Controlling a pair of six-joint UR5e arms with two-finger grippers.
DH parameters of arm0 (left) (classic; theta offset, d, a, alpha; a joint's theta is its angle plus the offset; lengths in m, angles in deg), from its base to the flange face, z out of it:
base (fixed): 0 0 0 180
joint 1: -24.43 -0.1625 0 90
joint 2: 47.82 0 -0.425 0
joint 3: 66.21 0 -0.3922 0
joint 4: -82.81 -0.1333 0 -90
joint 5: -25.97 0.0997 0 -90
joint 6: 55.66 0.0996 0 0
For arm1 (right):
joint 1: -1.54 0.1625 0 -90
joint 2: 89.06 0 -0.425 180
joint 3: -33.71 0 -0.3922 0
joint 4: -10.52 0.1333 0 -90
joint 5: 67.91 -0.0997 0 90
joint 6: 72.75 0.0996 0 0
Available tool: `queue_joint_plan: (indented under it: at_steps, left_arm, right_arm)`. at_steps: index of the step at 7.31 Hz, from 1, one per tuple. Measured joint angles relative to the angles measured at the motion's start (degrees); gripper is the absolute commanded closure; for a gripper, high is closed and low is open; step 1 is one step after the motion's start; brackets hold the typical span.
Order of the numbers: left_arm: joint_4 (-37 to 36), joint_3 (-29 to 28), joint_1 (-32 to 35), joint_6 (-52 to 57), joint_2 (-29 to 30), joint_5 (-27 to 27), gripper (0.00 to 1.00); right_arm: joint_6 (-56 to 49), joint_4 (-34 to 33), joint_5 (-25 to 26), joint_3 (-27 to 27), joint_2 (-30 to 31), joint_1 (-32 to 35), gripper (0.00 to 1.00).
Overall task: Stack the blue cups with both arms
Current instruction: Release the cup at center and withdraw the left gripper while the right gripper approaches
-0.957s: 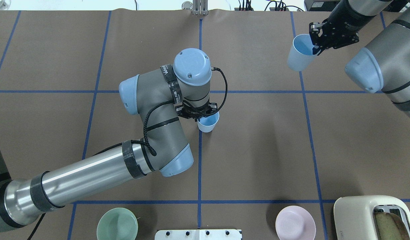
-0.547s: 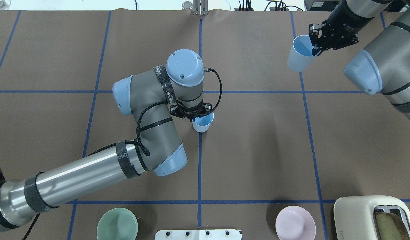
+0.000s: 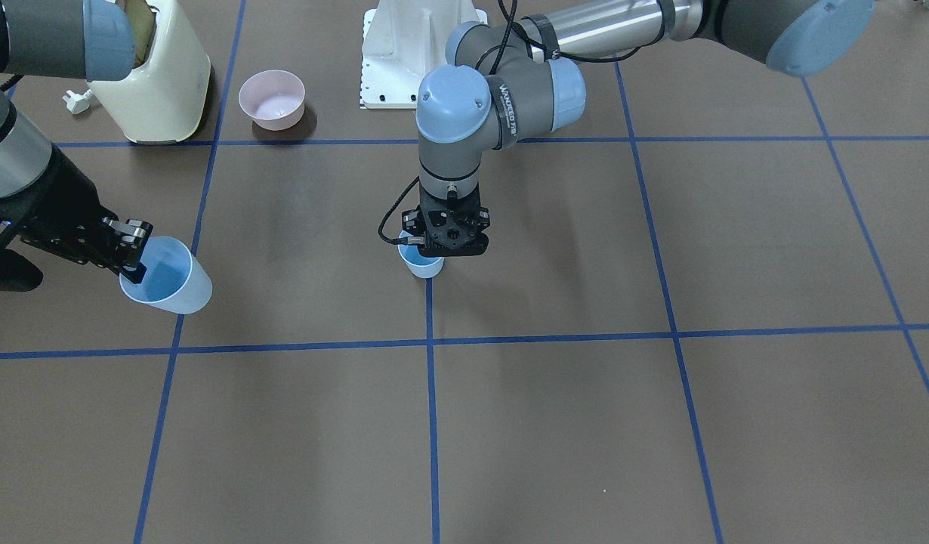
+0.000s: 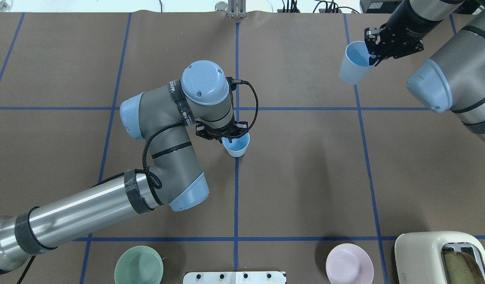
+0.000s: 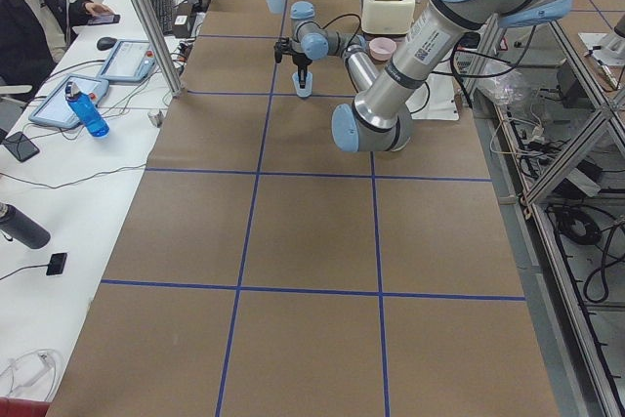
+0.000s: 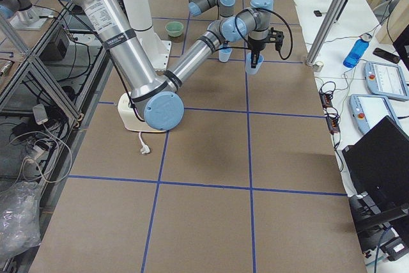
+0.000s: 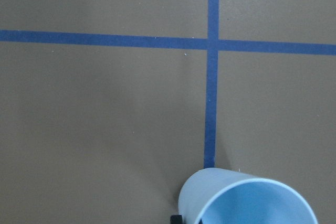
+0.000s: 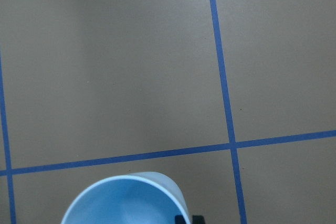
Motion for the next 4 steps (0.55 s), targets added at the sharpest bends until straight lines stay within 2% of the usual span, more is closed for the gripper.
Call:
queue_joint_plan:
  at_steps: [2,4]
  left_arm:
    - [0.2,5.2,3.0,0.7,-3.0,-3.6,0.02]
    - [-0.4,12.8,12.5,9.3,-10.7,-13.5,0.02]
  right_arm:
    - [3.4,-0.1,0.1,0.1,-1.9,-0.7,1.00]
    - [10.3,-0.2,2.2,0.0,-5.4,-4.2,1.00]
